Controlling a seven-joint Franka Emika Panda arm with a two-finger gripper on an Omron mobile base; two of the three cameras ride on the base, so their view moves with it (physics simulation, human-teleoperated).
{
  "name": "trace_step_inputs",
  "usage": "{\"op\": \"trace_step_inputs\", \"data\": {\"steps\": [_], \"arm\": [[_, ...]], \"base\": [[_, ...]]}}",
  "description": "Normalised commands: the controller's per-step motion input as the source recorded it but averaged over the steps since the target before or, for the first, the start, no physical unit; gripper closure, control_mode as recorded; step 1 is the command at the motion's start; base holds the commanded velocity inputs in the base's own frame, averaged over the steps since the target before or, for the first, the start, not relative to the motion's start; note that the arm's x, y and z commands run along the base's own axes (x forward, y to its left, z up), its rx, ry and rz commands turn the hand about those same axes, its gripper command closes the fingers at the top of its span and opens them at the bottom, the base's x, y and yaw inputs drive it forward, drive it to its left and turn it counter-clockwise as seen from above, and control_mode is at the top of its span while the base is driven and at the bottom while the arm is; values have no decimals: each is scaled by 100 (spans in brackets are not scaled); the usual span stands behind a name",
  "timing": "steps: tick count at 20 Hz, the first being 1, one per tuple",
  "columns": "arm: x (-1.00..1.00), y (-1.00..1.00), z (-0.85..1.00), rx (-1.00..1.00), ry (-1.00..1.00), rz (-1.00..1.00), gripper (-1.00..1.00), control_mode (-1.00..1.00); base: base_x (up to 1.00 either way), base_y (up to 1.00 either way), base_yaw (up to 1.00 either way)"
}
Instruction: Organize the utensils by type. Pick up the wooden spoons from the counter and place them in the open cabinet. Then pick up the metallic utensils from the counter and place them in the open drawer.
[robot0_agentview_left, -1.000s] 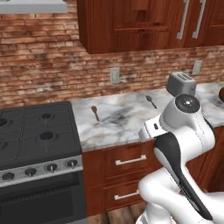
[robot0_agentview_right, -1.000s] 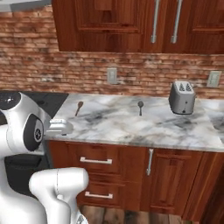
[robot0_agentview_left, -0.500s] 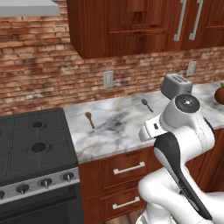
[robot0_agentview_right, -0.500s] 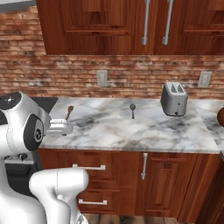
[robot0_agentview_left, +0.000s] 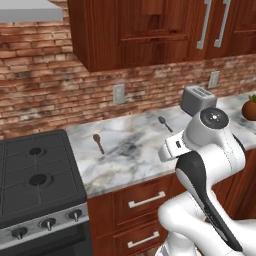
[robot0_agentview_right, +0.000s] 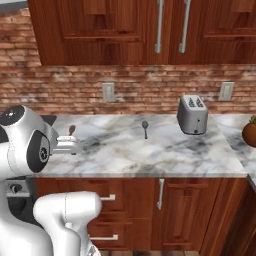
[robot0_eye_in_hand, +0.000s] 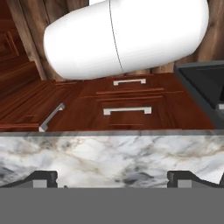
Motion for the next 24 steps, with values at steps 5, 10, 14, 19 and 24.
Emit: {"op": "trace_step_inputs", "data": {"steps": [5, 10, 14, 19, 24], "arm": [[0, 0, 0, 0, 0, 0, -100, 100], [0, 0, 0, 0, 0, 0, -100, 100], [0, 0, 0, 0, 0, 0, -100, 100], [0, 0, 0, 0, 0, 0, -100, 100], [1, 0, 0, 5, -15, -5, -100, -100]], "base": [[34, 1, -9], [36, 6, -6], [46, 13, -5], [42, 11, -5], [6, 0, -3]]}}
